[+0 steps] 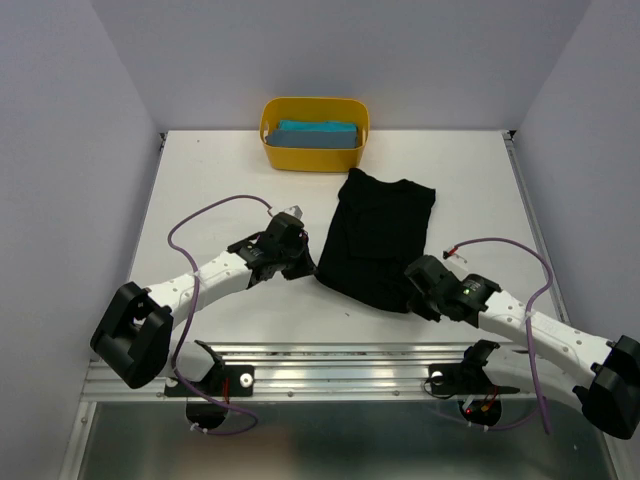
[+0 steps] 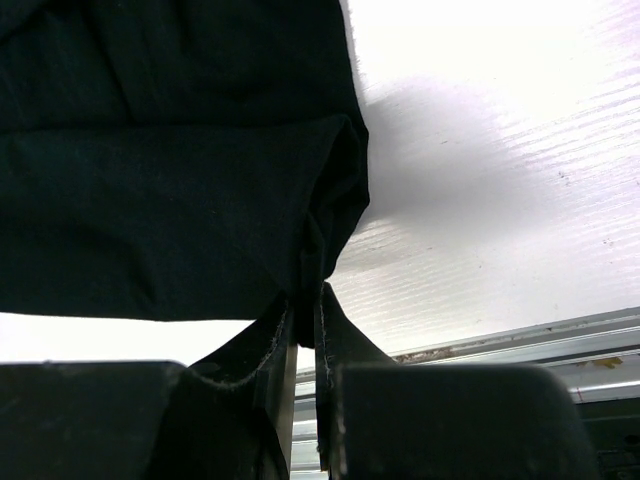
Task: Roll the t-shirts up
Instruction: Roll the T-shirt to the center of the board.
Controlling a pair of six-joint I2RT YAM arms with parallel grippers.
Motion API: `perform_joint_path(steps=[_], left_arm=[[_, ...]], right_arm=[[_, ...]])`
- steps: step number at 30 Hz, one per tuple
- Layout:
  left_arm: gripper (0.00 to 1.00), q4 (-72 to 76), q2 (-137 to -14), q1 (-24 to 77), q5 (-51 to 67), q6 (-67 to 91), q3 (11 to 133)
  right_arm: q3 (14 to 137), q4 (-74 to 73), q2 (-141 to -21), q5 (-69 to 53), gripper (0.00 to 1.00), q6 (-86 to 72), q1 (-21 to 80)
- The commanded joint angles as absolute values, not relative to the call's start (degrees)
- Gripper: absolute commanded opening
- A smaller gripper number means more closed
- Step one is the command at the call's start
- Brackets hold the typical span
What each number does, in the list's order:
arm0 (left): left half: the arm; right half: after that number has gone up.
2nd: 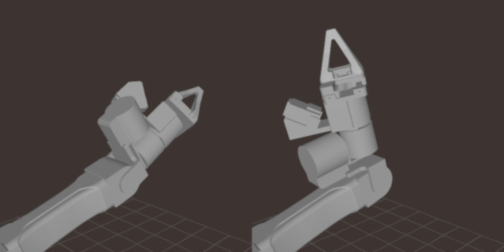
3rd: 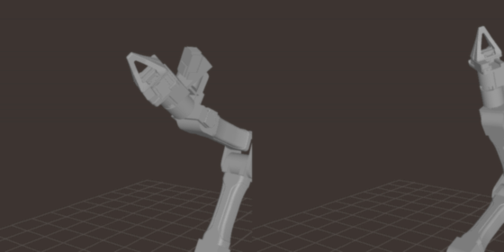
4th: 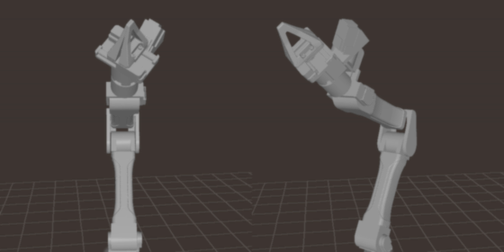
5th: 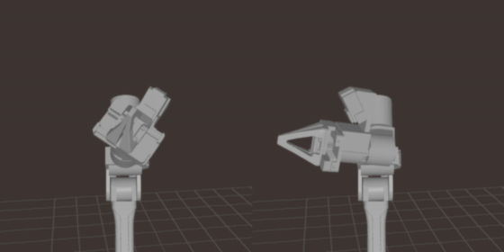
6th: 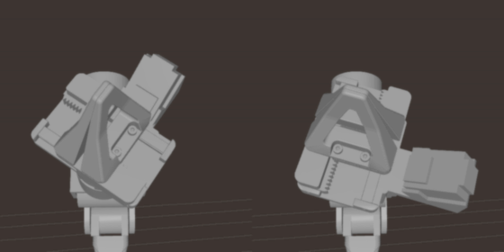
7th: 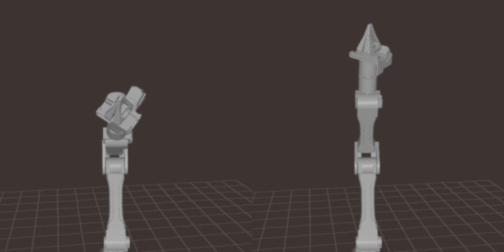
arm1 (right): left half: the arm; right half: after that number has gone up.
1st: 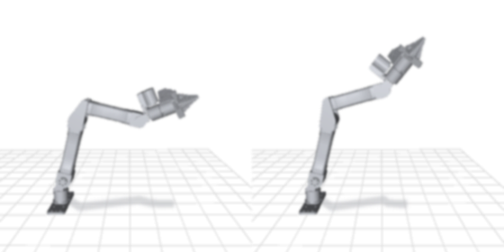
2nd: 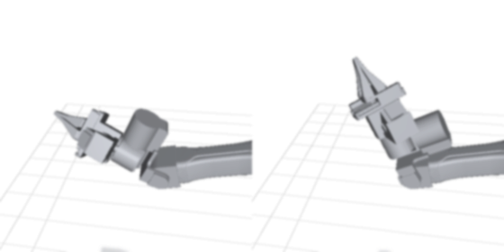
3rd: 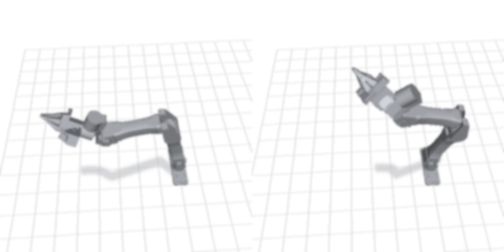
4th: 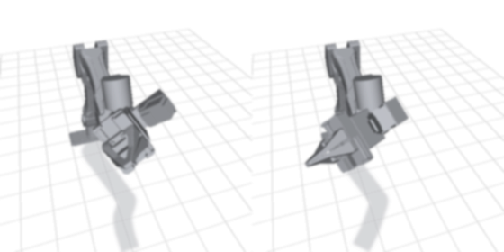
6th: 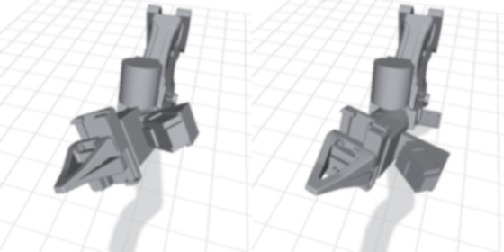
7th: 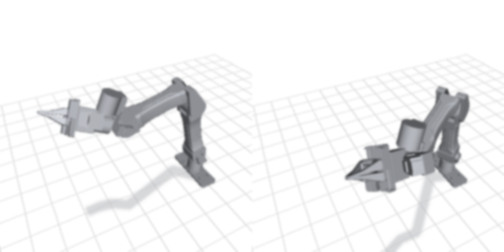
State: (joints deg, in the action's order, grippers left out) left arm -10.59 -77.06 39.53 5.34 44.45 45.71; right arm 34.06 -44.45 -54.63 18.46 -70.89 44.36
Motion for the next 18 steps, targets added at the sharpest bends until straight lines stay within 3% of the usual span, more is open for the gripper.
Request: perform_joint_path(steps=[1,3,4,5,9,18], left_arm=[[0.00,-10.8,-76.6,38.8,4.0,43.9,48.7],[0.00,-11.2,-77.1,38.8,4.2,43.5,49.0],[0.00,-10.7,-77.4,38.8,4.7,43.5,48.8],[0.00,-10.2,-77.6,38.8,5.1,43.2,48.3],[0.00,-10.5,-78.7,38.8,5.7,43.0,48.7],[0.00,-10.8,-77.5,38.6,5.3,43.6,47.6]], right_arm=[[36.0,-45.4,-55.2,20.2,0.02,-70.4,44.9],[35.7,-43.3,-55.8,17.9,0.18,-66.7,44.9],[35.9,-42.1,-57.6,16.4,0.30,-64.7,44.9],[37.0,-40.6,-59.3,12.6,0.49,-59.4,44.9],[41.4,-45.1,-66.5,14.8,0.52,-57.4,45.6],[47.2,-50.9,-60.2,20.2,0.54,-57.8,46.1]])
